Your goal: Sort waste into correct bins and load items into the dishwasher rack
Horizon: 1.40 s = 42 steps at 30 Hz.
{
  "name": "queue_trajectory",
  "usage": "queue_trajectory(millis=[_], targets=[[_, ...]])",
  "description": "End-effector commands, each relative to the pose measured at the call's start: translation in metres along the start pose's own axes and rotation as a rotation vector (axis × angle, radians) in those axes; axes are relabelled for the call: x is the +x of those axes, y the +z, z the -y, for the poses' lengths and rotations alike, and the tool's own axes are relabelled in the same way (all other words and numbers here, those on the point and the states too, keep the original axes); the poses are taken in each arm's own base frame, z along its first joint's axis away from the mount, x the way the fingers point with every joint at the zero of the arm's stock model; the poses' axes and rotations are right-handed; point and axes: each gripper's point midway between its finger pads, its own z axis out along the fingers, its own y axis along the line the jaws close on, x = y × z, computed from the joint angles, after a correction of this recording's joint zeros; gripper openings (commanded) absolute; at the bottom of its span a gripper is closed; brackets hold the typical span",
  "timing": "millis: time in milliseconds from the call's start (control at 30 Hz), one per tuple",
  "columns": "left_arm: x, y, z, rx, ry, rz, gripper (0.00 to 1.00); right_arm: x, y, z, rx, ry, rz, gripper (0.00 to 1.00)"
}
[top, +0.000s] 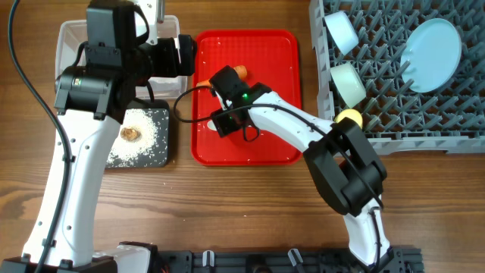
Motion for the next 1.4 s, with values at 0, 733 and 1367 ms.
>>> queue_trajectory(millis=[0,733,1367], targets=[[-0.001,0.0,-0.002,-0.005,-0.009,0.003,1.0,-0.002,-0.021,0.017,0.017,-0.006,0.01,0.65],[-0.001,0.0,-0.002,-0.005,-0.009,0.003,1.0,0.028,0.029,0.027,0.001,-0.277,-0.077,0.34],[-0.001,0.0,-0.002,-0.005,-0.009,0.003,1.0,-0.045,-0.052,0.045,-0.049,-0.116,0.075,0.8]])
